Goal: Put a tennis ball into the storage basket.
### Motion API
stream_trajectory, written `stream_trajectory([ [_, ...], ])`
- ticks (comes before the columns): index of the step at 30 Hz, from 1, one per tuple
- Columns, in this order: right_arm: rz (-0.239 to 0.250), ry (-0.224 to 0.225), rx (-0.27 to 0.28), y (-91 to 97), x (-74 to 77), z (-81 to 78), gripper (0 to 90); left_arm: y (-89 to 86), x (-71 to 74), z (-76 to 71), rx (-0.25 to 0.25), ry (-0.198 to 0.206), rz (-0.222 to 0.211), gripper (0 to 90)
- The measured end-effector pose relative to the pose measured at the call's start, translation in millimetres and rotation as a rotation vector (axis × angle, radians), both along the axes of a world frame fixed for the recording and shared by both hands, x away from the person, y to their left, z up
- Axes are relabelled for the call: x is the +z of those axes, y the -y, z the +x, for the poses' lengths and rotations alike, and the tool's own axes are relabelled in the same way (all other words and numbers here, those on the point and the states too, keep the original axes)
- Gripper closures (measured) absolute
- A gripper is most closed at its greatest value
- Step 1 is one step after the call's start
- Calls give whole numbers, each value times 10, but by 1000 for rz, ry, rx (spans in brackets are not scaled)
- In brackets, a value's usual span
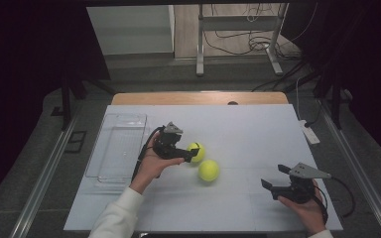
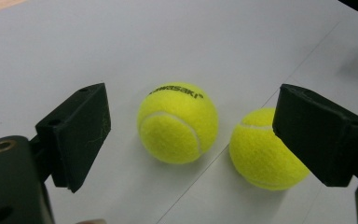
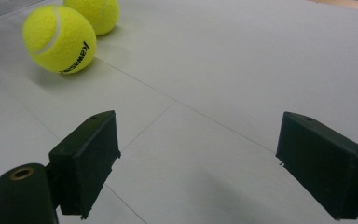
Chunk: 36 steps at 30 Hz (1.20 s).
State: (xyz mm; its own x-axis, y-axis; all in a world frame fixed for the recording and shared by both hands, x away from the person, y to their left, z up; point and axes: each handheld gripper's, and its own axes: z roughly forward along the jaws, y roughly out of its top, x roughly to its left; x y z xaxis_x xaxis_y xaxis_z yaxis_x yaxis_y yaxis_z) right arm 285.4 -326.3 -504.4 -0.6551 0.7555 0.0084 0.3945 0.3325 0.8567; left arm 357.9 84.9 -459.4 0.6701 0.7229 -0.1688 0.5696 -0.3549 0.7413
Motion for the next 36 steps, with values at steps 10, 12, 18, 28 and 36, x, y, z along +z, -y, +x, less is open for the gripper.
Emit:
stream_trajectory([
  [10, -3, -1, 0, -4, -3, 1, 130, 76, -56, 108, -11, -18, 11, 121],
  [12, -2, -1, 1, -5, -3, 0, 130, 99, -72, 125, -14, -22, 19, 120],
  [18, -3, -2, 0, -2, -5, 1, 130, 121, -117, 188, -13, -35, 28, 118],
  [28, -4, -2, 0, -3, -6, 3, 130, 159, -217, 270, -11, -64, 48, 112],
  [36, -4, -1, 0, -3, -4, 1, 130, 205, -284, 315, -15, -84, 56, 107],
])
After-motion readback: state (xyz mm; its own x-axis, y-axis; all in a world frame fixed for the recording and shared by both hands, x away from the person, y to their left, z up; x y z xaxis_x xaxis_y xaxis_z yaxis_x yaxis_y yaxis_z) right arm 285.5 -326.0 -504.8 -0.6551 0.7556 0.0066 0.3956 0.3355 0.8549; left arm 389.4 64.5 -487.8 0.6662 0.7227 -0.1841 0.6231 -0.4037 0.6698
